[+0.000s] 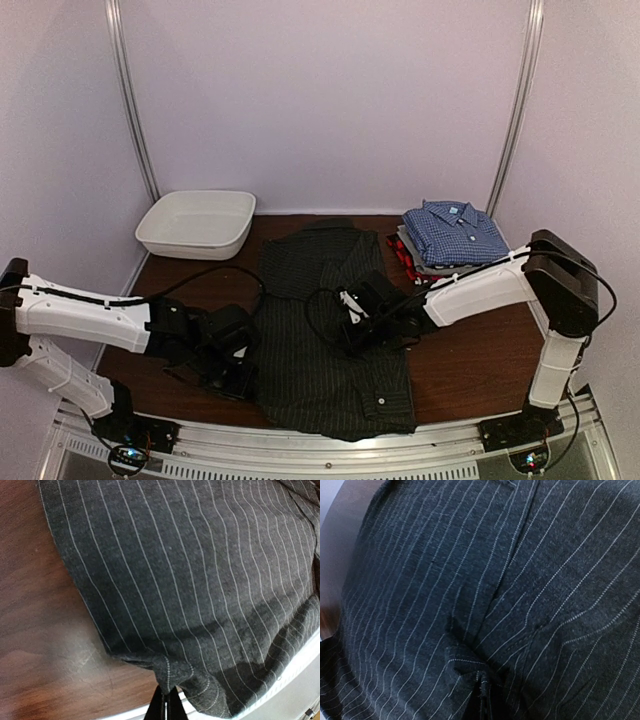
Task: Fold and stack the long sleeve shirts
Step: Move the 1/3-folded shirt to the center of the board, then pick up the 1/3-folded shirt from the center of the board.
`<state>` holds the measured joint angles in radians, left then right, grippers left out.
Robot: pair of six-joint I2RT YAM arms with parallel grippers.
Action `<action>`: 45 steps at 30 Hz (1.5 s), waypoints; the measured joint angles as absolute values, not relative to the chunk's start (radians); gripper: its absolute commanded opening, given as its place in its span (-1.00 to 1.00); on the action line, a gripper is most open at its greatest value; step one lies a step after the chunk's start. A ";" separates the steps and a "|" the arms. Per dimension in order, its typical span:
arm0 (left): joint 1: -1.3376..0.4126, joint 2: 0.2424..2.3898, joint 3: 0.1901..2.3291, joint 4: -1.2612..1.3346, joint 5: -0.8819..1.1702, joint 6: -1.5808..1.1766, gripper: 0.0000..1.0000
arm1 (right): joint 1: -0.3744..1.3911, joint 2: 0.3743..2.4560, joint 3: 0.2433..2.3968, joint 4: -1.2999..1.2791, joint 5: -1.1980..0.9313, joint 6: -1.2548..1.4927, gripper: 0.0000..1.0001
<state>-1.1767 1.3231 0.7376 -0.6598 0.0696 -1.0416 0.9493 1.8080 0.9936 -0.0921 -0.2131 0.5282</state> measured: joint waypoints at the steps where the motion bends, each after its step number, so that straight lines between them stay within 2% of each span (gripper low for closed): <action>1: -1.161 1.334 0.736 -0.648 0.070 -1.036 -1.00 | 0.949 1.832 0.999 -0.089 -0.208 0.531 -1.00; 12: -0.897 1.428 0.754 -0.603 0.070 -0.841 -1.00 | 0.867 2.045 1.219 0.005 -0.202 0.546 -1.00; 19: -0.876 1.454 0.810 -0.607 0.111 -0.758 -1.00 | 0.819 2.114 1.335 -0.028 -0.202 0.522 -1.00; 32: -0.876 1.174 0.647 -0.662 0.294 -0.797 -1.00 | 0.818 2.025 1.372 -0.168 -0.202 0.495 -1.00; 36: -0.876 1.126 0.647 -0.641 0.370 -0.813 -0.80 | 0.818 1.979 1.406 -0.184 -0.202 0.488 -1.00; 39: -0.876 1.124 0.647 -0.640 0.389 -0.821 -0.33 | 0.818 1.966 1.414 -0.185 -0.202 0.477 -1.00; 41: -0.876 1.126 0.647 -0.657 0.376 -0.824 -0.14 | 0.820 1.966 1.412 -0.192 -0.202 0.475 -1.00; 45: -0.876 1.124 0.661 -0.710 0.319 -0.835 -0.08 | 0.826 1.964 1.381 -0.199 -0.202 0.473 -1.00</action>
